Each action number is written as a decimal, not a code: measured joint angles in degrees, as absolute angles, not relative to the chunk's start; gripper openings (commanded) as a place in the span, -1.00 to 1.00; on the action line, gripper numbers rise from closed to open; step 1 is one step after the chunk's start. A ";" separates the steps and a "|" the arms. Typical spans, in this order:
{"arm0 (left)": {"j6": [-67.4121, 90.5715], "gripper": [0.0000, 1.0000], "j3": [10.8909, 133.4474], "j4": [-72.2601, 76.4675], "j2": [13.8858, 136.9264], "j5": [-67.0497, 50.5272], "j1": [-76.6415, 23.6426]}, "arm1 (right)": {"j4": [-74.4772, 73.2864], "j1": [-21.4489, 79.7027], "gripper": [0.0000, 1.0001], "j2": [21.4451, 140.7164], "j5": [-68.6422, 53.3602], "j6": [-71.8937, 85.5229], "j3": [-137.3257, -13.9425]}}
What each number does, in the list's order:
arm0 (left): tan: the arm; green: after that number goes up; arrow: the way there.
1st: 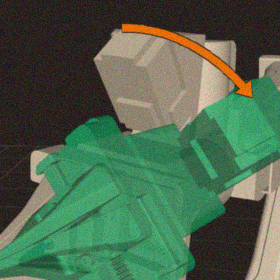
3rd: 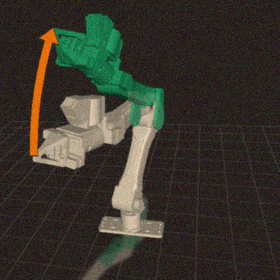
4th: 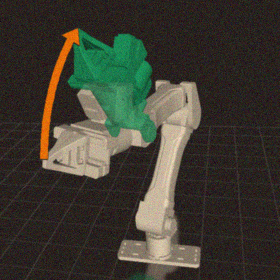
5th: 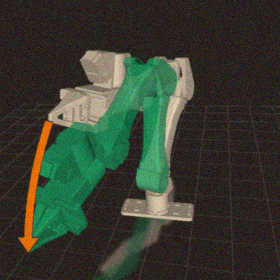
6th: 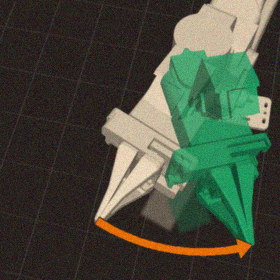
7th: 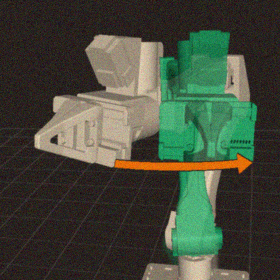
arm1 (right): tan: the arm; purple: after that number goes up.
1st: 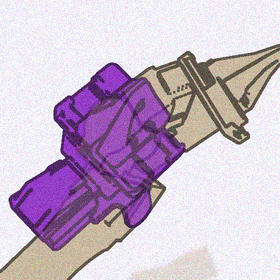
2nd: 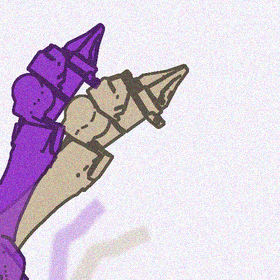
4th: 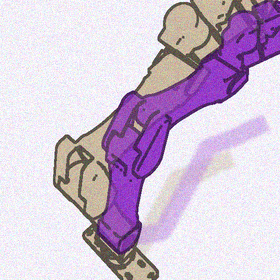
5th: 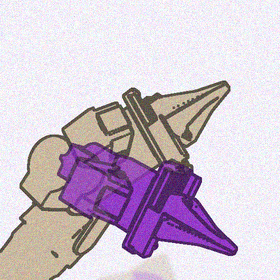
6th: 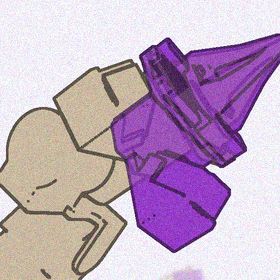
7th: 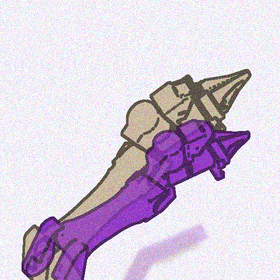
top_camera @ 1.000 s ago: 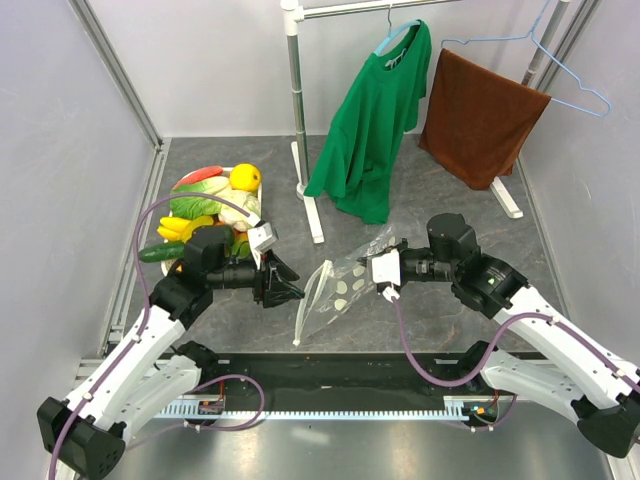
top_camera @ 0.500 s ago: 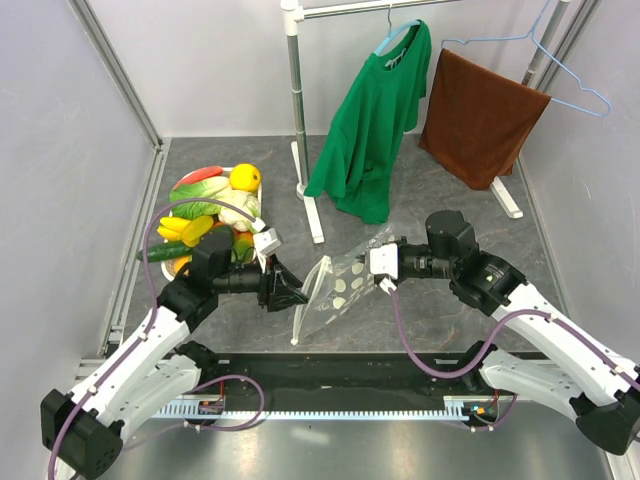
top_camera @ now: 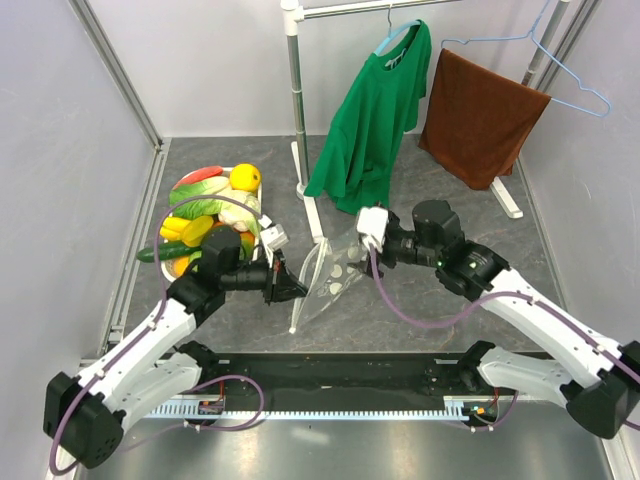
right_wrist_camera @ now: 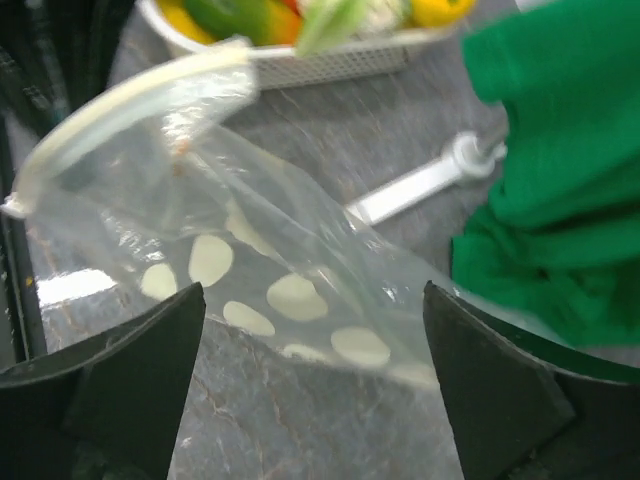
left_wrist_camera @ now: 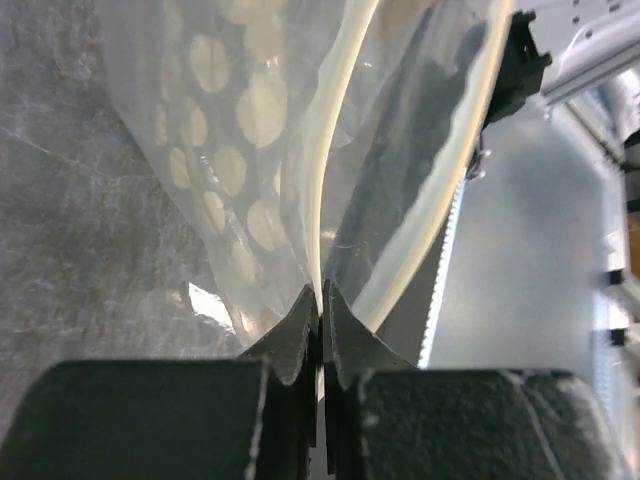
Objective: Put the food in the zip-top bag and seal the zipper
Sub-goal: Open the zipper of the food storage bag.
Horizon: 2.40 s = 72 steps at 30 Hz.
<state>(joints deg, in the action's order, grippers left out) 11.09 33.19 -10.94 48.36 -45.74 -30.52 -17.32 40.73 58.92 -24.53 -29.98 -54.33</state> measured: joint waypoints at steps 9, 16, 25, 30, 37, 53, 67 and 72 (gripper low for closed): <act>35.27 -0.96 38.26 -2.70 61.04 -39.40 -31.88 | -19.38 38.68 0.94 54.11 -7.90 -2.81 -56.71; 55.83 -0.96 42.54 -1.10 70.17 -29.85 -36.47 | -21.85 36.67 0.77 53.95 -14.76 8.75 -62.96; 61.87 -0.96 52.10 -9.43 78.70 -20.95 -39.62 | -20.49 37.78 0.56 65.58 -14.59 24.23 -58.43; 62.17 -0.96 52.88 -10.85 79.05 -19.51 -39.57 | -19.99 42.04 0.19 65.52 -7.66 28.27 -58.41; 62.17 -0.96 52.88 -10.98 79.05 -19.53 -39.57 | -20.14 43.09 0.01 68.31 1.21 30.65 -58.39; 62.17 -0.96 52.88 -10.57 78.54 -19.70 -39.24 | -19.22 47.37 0.14 72.14 3.53 31.92 -62.33; 62.15 -0.96 55.61 -12.32 77.82 -21.08 -38.65 | -23.59 49.78 -0.39 79.13 15.70 29.63 -67.31; 62.15 -0.96 55.88 -13.32 75.24 -22.52 -37.74 | -27.90 49.78 -0.70 78.85 18.31 26.17 -68.42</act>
